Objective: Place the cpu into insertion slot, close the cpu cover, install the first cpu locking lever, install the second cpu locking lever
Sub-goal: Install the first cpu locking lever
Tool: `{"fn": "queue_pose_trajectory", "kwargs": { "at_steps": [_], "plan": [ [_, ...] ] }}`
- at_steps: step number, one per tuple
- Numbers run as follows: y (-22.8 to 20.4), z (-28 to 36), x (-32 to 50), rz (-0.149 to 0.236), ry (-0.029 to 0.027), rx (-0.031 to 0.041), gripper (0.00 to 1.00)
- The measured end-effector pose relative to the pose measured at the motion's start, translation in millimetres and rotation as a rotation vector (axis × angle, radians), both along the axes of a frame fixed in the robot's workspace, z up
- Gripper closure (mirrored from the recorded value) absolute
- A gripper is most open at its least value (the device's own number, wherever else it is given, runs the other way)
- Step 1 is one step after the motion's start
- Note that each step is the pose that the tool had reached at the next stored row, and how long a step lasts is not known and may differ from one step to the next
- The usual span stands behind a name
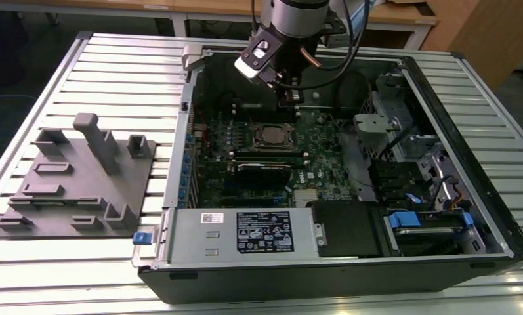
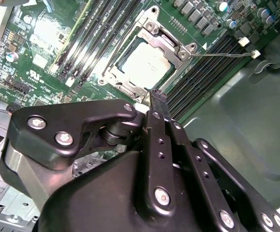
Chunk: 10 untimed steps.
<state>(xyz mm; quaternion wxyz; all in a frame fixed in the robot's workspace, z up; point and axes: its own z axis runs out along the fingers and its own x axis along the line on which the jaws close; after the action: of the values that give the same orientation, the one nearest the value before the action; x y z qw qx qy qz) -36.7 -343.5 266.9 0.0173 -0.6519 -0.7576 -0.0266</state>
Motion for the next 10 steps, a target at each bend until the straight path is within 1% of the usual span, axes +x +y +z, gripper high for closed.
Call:
{"fn": "queue_pose_trajectory", "kwargs": {
  "at_steps": [10],
  "plan": [
    [-0.7, 0.0, -0.2, 0.029, 0.0000, 0.0000, 0.89]
  ]
}}
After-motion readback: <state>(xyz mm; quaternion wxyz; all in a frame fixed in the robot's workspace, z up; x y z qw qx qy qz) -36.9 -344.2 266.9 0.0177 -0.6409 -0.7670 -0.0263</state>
